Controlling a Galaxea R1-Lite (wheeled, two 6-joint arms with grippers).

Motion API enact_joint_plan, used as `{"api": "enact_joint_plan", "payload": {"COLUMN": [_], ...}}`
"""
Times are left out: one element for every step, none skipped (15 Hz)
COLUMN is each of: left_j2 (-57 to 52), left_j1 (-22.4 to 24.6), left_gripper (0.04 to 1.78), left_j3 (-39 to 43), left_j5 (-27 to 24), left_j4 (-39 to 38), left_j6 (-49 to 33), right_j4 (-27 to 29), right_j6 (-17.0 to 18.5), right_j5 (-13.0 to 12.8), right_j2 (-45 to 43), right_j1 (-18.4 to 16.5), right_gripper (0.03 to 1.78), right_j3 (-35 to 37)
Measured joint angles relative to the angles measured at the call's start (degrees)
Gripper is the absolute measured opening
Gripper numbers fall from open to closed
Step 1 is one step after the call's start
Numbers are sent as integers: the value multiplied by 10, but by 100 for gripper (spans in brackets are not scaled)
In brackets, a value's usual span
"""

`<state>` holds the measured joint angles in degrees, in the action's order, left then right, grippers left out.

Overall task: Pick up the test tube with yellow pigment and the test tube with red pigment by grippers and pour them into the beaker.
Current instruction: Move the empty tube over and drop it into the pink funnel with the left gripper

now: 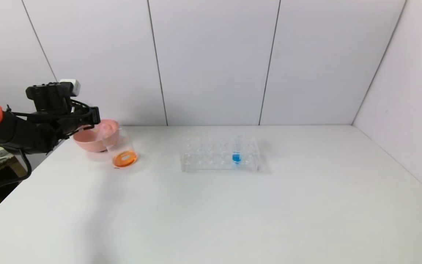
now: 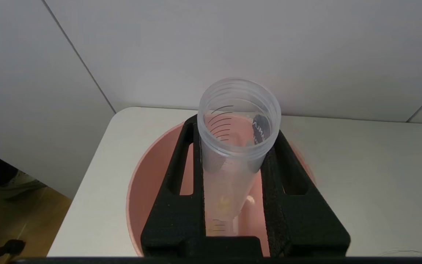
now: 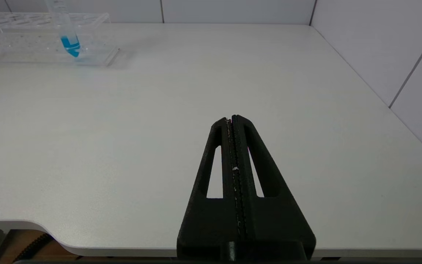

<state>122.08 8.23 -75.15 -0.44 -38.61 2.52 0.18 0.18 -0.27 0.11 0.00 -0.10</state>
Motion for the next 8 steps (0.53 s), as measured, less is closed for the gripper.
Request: {"api": "enact_joint_plan", "payload": {"left_j2": [2,5,6,7,8,9,10,11], "left_j1": [0,0,0,0,0,0,-1,-1], "left_gripper": [45,45,46,48,52,57,66,79], "left_j3": [0,1,1,-1,-3,-5,-5,-6], "left_j5": [0,-1,-3,-4,-5,-6,-6,-6], "left_j4": [-4,-10,-12,-12,-12,-12,-13,-13], "left_j6": [0,-2,-1,-2,-2,-1,-2,-2], "right_j4": [0,0,0,0,0,0,0,0], "right_j6": [0,0,0,0,0,0,0,0], "right_j5": [0,0,0,0,0,0,0,0], "right_j2": [0,0,0,0,0,0,0,0], "right_j1": [0,0,0,0,0,0,0,0], "right_gripper": [11,11,11,11,11,11,11,11], "right_j3": [0,0,0,0,0,0,0,0]}}
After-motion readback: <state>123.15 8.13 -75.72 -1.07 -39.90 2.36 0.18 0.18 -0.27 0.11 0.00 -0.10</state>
